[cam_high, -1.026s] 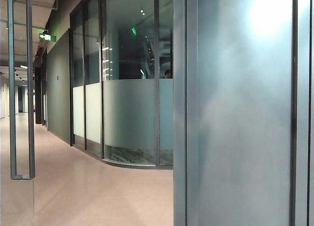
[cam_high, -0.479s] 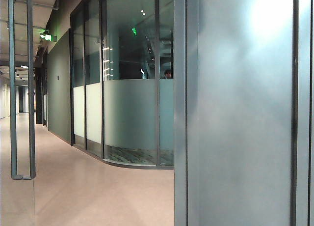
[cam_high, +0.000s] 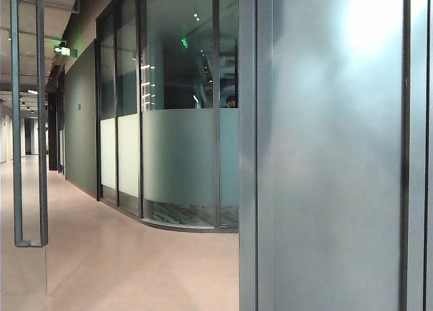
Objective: Raise the arm to find the leftmost switch on the wall and turn off the lights.
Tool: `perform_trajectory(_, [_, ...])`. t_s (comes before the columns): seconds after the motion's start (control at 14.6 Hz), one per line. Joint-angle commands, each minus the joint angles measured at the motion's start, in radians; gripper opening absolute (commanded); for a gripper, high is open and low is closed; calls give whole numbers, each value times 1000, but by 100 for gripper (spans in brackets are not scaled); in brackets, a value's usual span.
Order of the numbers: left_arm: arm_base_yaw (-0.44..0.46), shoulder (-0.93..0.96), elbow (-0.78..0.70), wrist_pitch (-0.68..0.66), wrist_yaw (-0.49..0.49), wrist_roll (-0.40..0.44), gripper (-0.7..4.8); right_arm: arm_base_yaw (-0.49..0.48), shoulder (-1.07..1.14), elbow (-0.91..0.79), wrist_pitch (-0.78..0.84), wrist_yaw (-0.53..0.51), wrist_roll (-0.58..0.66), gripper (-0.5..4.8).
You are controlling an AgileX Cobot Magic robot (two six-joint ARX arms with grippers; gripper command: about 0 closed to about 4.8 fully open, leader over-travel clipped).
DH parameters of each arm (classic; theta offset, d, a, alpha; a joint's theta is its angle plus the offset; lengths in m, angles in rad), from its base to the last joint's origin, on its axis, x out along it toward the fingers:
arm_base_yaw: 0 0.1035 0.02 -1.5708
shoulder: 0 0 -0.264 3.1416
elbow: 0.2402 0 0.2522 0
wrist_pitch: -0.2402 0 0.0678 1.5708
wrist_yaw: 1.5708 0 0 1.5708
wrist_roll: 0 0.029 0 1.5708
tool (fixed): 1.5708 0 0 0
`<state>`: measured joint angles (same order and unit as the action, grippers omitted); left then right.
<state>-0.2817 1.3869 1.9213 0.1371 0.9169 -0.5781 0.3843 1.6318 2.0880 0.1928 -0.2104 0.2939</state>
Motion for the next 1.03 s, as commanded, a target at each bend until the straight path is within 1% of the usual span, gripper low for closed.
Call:
perform_trajectory(0.07, [-1,-3,5,6,5,-6,-5,1,17,5,13,37,-11,-1])
perform_trajectory(0.34, [-1,-3,5,6,6,-6,-5,1,46,5,17,64,-14,-1])
perform_trajectory(0.41, [-1,-3,5,6,15,-5,-5,1,53,5,17,101,-14,-1])
perform_trajectory(0.62, [0,-3,5,6,29,-5,-5,1,57,5,24,107,-14,-1])
perform_trajectory(0.82, [0,-3,5,10,29,-5,-5,1,55,5,41,80,-8,-1])
perform_trajectory(0.96, [2,-3,5,18,30,-5,-5,1,42,5,29,-1,-6,-1])
perform_trajectory(1.03, [3,-6,5,17,30,-5,-5,1,22,4,7,-10,-5,-1])
